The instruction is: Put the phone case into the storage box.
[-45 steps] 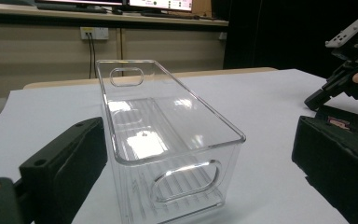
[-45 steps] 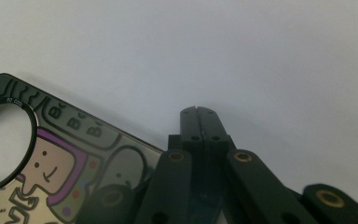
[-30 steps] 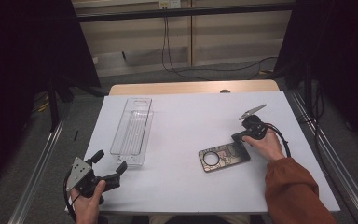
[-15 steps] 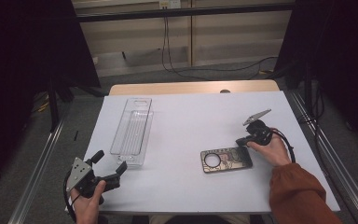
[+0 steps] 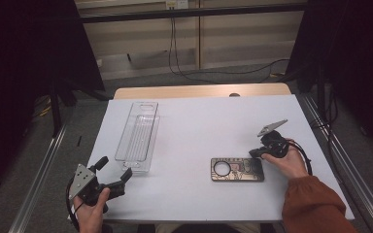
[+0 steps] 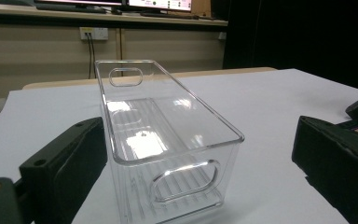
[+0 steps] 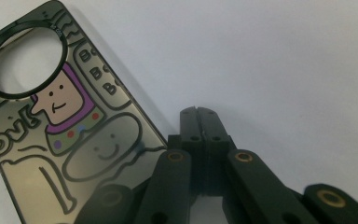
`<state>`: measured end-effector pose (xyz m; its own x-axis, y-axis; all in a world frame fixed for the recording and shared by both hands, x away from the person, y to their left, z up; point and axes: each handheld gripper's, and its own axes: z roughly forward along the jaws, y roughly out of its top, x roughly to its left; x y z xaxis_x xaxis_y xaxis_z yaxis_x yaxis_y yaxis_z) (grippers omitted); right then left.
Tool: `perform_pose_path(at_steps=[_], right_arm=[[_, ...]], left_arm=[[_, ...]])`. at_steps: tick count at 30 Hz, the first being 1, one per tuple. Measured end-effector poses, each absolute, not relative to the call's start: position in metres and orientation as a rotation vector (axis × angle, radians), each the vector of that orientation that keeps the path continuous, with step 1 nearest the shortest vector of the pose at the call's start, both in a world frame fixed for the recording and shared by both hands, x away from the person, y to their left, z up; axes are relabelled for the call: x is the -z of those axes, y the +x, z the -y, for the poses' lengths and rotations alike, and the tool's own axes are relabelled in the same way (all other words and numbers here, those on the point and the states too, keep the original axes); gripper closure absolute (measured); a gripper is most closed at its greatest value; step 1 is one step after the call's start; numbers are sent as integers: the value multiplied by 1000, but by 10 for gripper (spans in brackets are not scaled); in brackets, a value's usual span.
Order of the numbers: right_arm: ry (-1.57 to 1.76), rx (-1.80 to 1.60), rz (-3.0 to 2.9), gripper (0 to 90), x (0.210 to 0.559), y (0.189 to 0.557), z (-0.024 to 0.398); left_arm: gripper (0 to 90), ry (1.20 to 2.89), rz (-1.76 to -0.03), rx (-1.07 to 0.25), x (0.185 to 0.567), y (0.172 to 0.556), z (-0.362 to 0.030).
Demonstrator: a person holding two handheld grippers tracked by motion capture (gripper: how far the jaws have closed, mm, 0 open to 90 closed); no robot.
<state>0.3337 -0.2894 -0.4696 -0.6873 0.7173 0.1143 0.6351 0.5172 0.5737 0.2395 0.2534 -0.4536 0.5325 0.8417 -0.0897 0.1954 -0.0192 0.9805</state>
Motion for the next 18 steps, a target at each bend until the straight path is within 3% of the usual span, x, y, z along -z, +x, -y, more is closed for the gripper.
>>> perform_pose_path(at_steps=[18], right_arm=[[1165, -929, -2626, 898, 470, 311, 293]], left_arm=[[33, 1543, -919, -654, 453, 240, -254]])
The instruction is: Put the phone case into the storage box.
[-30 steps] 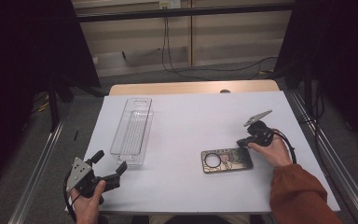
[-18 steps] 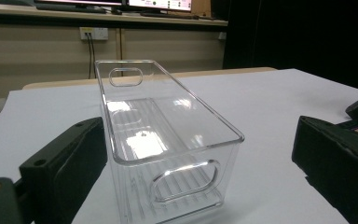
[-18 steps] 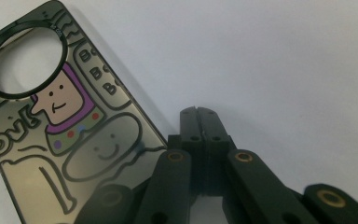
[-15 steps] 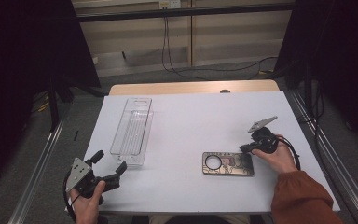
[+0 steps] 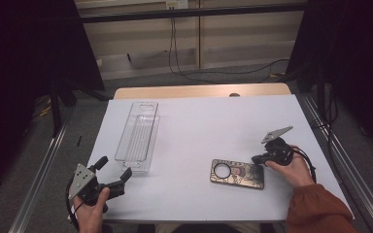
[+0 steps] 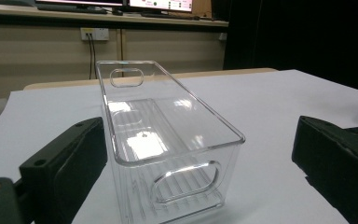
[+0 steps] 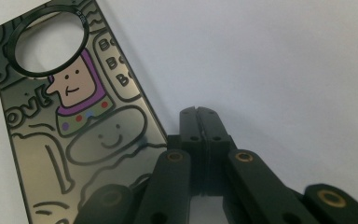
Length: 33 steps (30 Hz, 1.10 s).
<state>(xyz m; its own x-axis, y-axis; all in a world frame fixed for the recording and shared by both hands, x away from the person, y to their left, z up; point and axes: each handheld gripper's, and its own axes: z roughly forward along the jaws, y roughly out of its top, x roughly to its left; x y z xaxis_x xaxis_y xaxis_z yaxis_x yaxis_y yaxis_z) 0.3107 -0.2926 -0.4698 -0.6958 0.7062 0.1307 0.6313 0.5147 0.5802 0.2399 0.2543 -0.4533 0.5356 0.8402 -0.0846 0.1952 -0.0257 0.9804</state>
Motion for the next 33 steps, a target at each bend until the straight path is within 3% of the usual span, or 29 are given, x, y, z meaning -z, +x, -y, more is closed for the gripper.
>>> perform_pose_path(at_steps=[19, 22, 23, 24, 25, 27, 28, 29, 33], right_arm=[[1171, -1021, -2607, 859, 468, 294, 292], [1157, -1096, -2574, 759, 464, 294, 295], [1159, -1110, -2577, 699, 462, 293, 296], [1168, -1116, -2568, 552, 458, 291, 297], [1168, -1116, -2568, 552, 458, 291, 297], [1149, -1151, -2576, 461, 456, 290, 297], [1142, -1162, -2573, 345, 454, 288, 296], [1142, -1162, -2573, 345, 454, 288, 296], [1137, -1116, -2559, 100, 452, 287, 290]], left_arm=[[34, 1548, -908, -650, 453, 240, -255], [34, 1544, -908, -647, 453, 240, -254], [34, 1551, -912, -653, 453, 240, -255], [34, 1544, -918, -654, 453, 240, -254], [34, 1544, -918, -652, 453, 240, -254], [34, 1544, -918, -653, 453, 240, -254], [34, 1543, -915, -651, 453, 240, -255], [34, 1547, -912, -649, 453, 240, -254], [34, 1548, -906, -648, 453, 240, -255]])
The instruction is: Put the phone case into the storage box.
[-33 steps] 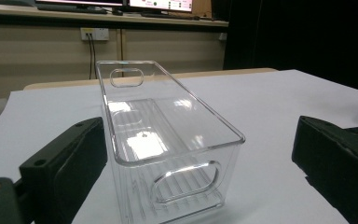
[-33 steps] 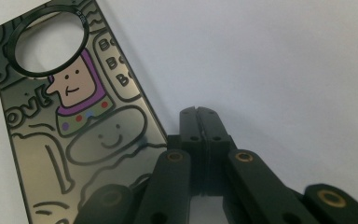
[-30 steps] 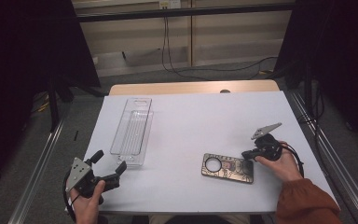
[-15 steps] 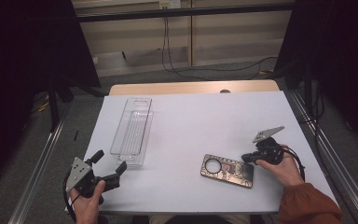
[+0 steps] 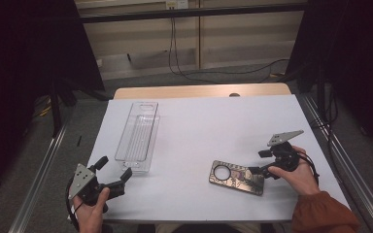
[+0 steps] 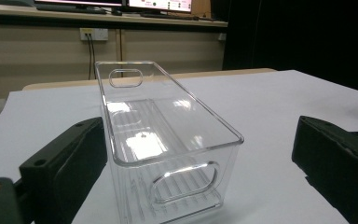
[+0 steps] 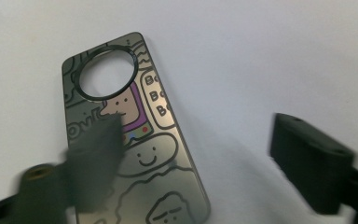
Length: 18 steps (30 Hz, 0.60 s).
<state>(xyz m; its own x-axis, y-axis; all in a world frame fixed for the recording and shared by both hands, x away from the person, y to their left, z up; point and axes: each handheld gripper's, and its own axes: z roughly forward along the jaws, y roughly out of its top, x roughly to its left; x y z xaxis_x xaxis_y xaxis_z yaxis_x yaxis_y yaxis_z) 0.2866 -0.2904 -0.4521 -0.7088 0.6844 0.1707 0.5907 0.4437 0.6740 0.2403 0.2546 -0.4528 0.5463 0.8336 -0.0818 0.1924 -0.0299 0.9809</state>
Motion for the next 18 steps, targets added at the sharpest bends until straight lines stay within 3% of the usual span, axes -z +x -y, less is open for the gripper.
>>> perform_pose_path(at_steps=[4, 18], right_arm=[[1093, -1124, -2588, 33, 449, 283, 282], [1025, -1051, -2734, 47, 447, 281, 255]], left_arm=[[34, 1544, -908, -646, 453, 240, -255], [34, 1557, -913, -652, 453, 240, -255]])
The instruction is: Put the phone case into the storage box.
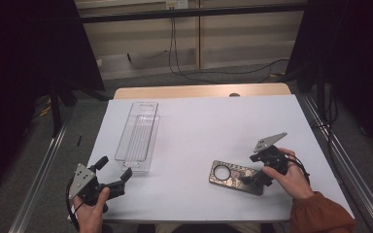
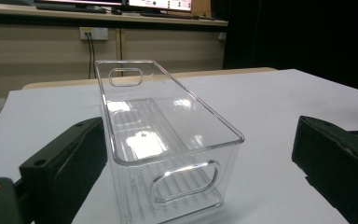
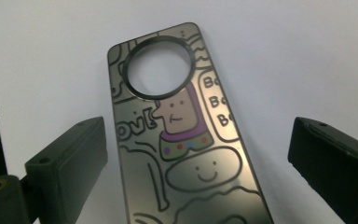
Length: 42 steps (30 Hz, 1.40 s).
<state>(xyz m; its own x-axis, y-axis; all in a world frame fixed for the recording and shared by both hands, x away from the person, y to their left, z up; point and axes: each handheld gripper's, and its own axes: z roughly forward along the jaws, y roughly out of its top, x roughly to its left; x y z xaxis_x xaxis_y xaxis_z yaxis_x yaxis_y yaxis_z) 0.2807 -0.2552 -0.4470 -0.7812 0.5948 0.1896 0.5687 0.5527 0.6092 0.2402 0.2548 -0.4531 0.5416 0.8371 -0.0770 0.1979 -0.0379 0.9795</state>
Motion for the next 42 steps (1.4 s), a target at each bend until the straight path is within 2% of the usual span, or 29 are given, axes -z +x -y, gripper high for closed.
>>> perform_pose_path(at_steps=[42], right_arm=[[833, -636, -2974, 47, 464, 299, 200]], left_arm=[[38, 1559, -905, -644, 454, 242, -254]])
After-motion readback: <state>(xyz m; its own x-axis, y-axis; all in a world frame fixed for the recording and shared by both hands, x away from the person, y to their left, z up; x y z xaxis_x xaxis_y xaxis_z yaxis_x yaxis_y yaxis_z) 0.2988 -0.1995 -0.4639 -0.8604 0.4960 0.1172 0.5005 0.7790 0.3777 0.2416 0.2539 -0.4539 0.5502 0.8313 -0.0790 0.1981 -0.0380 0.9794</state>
